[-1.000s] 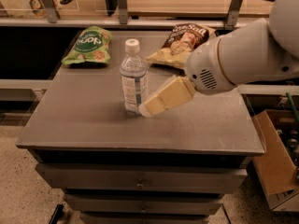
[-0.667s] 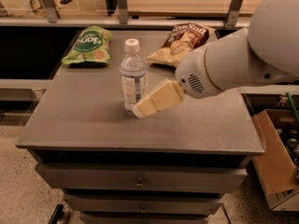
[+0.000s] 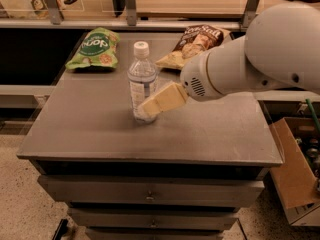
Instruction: Move blue plastic bottle near green rice chip bag
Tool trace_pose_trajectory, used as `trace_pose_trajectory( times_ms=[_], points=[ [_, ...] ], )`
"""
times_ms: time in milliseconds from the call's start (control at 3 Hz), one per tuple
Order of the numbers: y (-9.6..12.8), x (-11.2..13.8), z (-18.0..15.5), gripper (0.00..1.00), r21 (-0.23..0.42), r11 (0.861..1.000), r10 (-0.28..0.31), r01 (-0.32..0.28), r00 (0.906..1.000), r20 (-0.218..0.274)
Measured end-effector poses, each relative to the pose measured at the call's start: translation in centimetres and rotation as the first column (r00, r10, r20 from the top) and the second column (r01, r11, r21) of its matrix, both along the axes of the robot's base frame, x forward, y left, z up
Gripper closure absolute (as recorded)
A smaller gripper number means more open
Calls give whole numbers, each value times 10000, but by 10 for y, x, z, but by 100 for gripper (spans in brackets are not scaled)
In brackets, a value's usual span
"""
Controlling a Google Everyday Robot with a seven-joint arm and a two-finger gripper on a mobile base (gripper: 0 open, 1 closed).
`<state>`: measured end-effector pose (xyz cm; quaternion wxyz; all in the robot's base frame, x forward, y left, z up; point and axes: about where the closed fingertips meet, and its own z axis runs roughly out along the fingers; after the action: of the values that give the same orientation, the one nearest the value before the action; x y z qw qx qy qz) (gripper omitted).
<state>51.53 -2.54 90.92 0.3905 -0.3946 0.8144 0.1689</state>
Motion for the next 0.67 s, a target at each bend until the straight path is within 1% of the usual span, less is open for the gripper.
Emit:
trace_pose_trajectory(
  times_ms=[333, 667],
  points=[
    [13, 16, 4, 0, 212, 9994, 281, -286, 9993, 246],
    [31, 23, 11, 0, 497, 9947, 878, -898, 9953, 410]
  ],
)
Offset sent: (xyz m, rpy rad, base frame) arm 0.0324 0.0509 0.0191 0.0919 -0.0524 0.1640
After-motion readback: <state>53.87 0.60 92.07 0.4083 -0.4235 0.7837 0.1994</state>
